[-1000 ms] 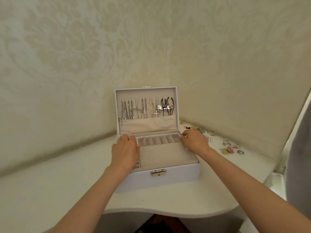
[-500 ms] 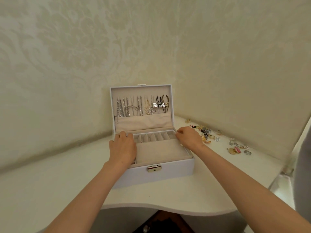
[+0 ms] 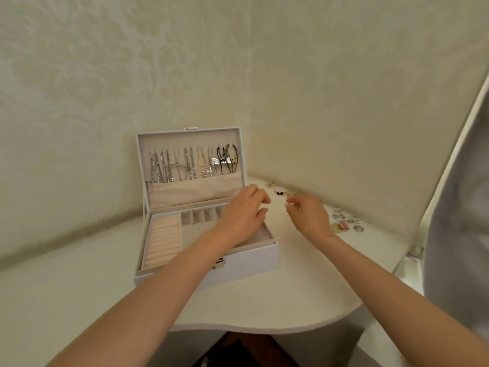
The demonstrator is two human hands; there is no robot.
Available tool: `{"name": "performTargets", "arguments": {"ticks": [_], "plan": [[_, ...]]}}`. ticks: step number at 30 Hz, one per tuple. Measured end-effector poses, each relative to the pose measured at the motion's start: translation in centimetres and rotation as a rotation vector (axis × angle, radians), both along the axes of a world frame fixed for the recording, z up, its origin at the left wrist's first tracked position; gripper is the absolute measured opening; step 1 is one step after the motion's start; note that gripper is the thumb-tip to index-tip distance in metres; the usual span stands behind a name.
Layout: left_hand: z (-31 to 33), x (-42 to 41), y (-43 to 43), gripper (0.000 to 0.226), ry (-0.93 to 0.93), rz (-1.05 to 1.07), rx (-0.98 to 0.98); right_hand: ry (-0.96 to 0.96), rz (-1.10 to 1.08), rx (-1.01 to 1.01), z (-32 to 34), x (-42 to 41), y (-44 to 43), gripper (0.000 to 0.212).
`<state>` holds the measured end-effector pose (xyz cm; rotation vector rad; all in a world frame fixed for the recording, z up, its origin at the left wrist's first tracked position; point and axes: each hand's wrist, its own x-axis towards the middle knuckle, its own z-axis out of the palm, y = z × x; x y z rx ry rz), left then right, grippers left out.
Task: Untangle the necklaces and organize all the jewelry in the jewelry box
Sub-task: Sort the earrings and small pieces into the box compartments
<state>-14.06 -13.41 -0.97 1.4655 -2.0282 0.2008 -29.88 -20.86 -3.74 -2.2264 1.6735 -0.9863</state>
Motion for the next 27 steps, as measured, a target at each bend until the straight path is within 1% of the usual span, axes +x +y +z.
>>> {"name": "performTargets", "arguments": {"ticks": [2, 4, 6, 8, 13, 17, 20, 24, 27], "plan": [[0.2, -1.2, -1.9, 0.021, -0.042, -0.037, 0.069, 0.027, -0.095, -0.042, -0.8, -2.6, -0.4, 0.029], [0.3, -2.1, -3.8, 0.024, -0.088, -0.042, 0.185, 0.037, -0.193, -0.036, -1.6, -5.0, -0.8, 0.034], [0.4, -2.8, -5.6, 0.026, -0.118, -0.02, 0.298, 0.045, -0.269, -0.016, -2.2, -7.1, -1.2, 0.037], [0.3, -3.2, -7.2, 0.028, -0.139, 0.016, 0.388, 0.026, -0.3, 0.001, -2.8, -8.7, -1.6, 0.039], [0.1, -3.3, -10.7, 0.035, -0.197, 0.132, 0.559, 0.053, -0.291, 0.047, -3.8, -9.2, -2.6, 0.043], [-0.7, -3.1, -13.0, 0.042, -0.281, 0.209, 0.674, 0.149, -0.304, 0.068, -4.2, -8.1, -2.9, 0.05], [-1.5, -2.8, -14.6, 0.042, -0.322, 0.267, 0.737, 0.118, -0.326, 0.075, -4.1, -7.6, -2.9, 0.051], [-1.8, -2.4, -17.1, 0.059, -0.323, 0.32, 0.757, 0.043, -0.256, 0.104, -4.0, -7.8, -3.8, 0.052], [-1.5, -2.3, -18.7, 0.069, -0.275, 0.341, 0.766, -0.004, -0.157, 0.112, -4.1, -7.9, -4.9, 0.046]]}}
